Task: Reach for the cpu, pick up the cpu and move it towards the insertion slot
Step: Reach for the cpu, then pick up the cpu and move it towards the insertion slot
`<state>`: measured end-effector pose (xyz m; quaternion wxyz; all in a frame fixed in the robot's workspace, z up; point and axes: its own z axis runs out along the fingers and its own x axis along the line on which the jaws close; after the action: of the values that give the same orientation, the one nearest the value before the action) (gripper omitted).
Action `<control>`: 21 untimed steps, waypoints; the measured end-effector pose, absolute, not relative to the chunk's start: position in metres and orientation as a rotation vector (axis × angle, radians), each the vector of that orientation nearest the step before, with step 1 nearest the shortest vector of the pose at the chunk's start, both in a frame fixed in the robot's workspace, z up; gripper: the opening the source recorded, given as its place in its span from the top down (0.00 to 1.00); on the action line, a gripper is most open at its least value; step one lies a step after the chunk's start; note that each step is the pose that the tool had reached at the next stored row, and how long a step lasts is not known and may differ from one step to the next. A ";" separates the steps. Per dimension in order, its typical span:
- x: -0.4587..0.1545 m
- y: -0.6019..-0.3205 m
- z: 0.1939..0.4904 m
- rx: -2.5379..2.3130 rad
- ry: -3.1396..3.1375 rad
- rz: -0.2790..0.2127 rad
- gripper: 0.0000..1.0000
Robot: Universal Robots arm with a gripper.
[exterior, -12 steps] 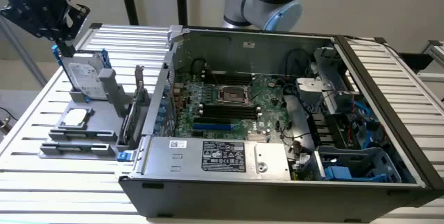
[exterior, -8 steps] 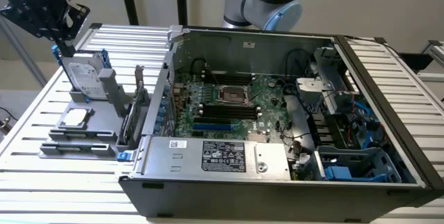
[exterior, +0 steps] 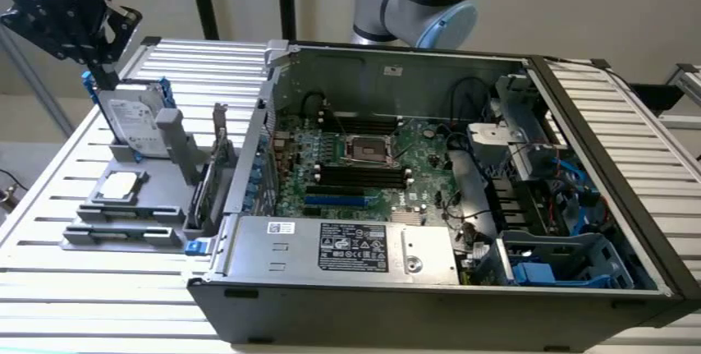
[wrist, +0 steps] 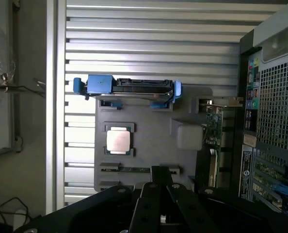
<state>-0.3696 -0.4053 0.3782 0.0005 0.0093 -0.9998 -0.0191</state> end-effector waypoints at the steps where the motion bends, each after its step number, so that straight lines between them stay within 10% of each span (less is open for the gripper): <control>1: -0.373 -0.404 0.377 0.029 -3.140 -0.060 0.89; 21: -0.427 -0.389 0.363 0.025 -3.141 -0.054 0.82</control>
<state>-0.4274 -0.3889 0.3626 0.0002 0.0080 -0.9998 -0.0172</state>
